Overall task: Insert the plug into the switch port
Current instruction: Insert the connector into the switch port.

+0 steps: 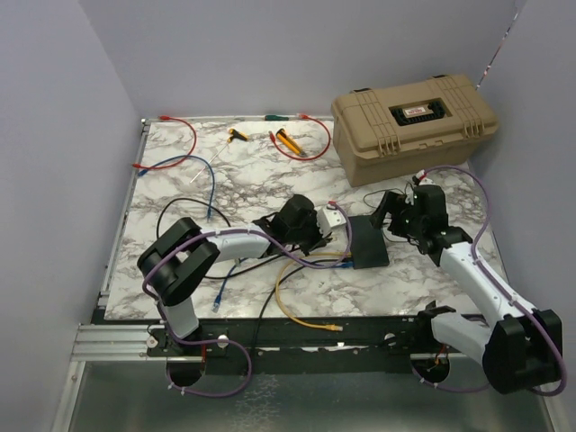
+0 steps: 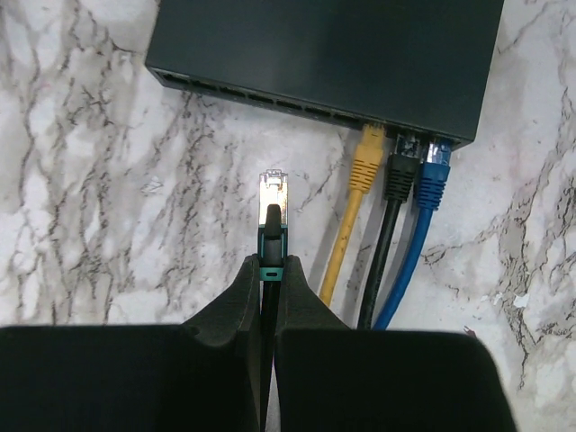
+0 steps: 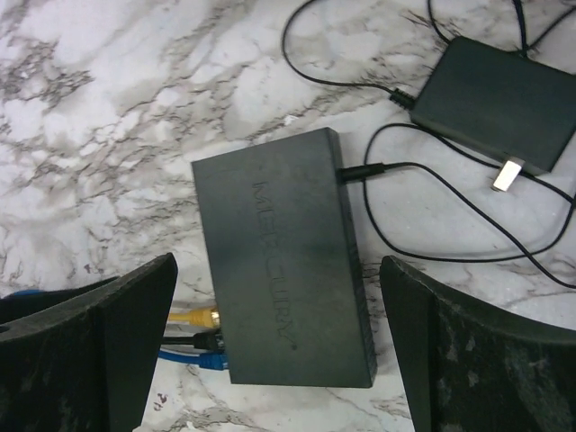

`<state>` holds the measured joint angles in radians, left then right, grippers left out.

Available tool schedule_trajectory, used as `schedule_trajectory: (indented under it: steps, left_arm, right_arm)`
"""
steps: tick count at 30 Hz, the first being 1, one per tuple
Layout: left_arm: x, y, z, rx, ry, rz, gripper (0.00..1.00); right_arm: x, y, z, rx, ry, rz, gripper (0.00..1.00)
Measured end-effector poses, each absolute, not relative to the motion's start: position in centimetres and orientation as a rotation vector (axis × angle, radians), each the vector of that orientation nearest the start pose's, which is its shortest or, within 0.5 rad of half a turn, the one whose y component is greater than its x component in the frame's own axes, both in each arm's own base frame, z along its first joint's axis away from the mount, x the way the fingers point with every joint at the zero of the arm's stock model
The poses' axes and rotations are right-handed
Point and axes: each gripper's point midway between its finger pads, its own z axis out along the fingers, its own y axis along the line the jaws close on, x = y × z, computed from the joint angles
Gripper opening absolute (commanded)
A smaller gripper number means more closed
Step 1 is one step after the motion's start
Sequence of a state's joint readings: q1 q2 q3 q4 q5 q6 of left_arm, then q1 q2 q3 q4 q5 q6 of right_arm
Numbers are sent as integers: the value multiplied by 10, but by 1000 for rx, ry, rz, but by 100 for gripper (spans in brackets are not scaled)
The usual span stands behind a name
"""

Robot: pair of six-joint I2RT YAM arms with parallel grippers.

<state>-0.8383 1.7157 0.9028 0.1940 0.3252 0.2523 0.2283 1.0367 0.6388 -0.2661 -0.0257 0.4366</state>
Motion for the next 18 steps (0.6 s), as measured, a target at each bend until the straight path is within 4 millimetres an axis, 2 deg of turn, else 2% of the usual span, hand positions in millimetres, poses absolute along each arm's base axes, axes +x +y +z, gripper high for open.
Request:
schedule_trajectory:
  steps: [2,7,14,18]
  left_arm:
    - [257,-366,55,1349,1829,-685,0]
    - [248,-370,51,1384,1845,-689,0]
    - [251,-383,53,1392,1862,-650,0]
    - [249,-386,54,1402,1866,-625,0]
  right_arm:
    - [295,83,108,271,2290,397,96]
    - [293,72,88,338,2366,416,94]
    - [289,75,62,358,2466,441,88]
    - [287,75,54,365,2496,439,78]
